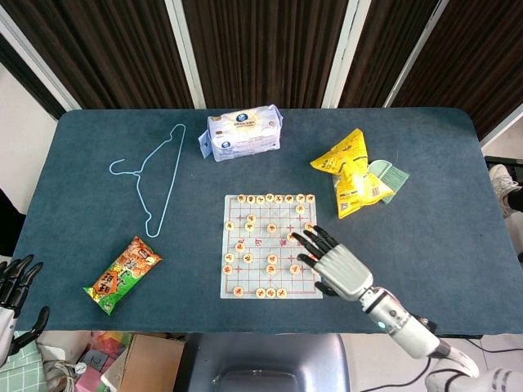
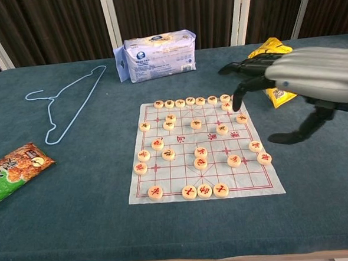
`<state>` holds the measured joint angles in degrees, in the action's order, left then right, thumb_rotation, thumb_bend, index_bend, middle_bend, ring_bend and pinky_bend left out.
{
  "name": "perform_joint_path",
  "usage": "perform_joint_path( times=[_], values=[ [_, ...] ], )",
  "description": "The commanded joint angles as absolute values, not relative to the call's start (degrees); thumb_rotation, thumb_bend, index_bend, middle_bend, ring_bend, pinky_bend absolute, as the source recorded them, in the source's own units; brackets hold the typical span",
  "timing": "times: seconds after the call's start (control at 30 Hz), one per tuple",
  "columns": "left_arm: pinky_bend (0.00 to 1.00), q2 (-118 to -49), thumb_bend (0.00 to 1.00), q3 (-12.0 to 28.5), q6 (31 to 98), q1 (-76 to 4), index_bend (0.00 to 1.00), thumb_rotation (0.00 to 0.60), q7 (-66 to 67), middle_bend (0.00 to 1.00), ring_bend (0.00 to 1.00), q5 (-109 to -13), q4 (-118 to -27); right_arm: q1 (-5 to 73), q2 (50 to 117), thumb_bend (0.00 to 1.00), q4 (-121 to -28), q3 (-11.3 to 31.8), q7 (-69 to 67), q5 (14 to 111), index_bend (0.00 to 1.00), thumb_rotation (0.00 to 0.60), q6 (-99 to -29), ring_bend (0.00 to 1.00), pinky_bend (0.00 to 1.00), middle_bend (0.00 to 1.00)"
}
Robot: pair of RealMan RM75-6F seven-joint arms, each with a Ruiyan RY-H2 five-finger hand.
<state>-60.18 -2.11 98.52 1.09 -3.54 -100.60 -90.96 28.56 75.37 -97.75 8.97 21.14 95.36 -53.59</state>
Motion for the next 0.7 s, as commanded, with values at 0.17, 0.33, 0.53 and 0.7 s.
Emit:
perform_joint_path(
  times=[0.17, 0.33, 0.53, 0.7],
  values=[
    [0.05, -60.10, 0.44, -2.14, 98.57, 1.13, 0.00, 0.600, -3.79, 0.00, 0.00, -100.54, -90.89, 34.88, 83.18, 0.41, -89.92, 10.77, 22.59, 91.20, 0.50, 0.600, -48.11, 0.00, 0.00, 0.02],
    [0.05, -60.03, 0.44, -2.10, 98.86, 1.25, 0.00, 0.600, -4.03, 0.00, 0.00, -100.50, -90.85, 37.68, 86.88, 0.42, -85.72, 10.54, 25.08, 88.90, 0.52, 0.600, -44.91, 0.00, 0.00, 0.02],
    [0.05, -59.96, 0.44, -2.16, 98.94, 1.29, 0.00, 0.600, -4.34, 0.00, 0.00, -100.56, -90.65, 39.64, 90.95, 0.43, -81.54, 9.05, 28.40, 86.72, 0.52, 0.600, -44.03, 0.00, 0.00, 0.02],
    [0.05, -59.97, 0.44, -2.18, 99.09, 1.33, 0.00, 0.600, -4.37, 0.00, 0.00, -100.71, -90.64, 40.78, 93.41, 0.44, -79.44, 8.33, 29.09, 85.41, 0.52, 0.600, -44.27, 0.00, 0.00, 0.02]
  ],
)
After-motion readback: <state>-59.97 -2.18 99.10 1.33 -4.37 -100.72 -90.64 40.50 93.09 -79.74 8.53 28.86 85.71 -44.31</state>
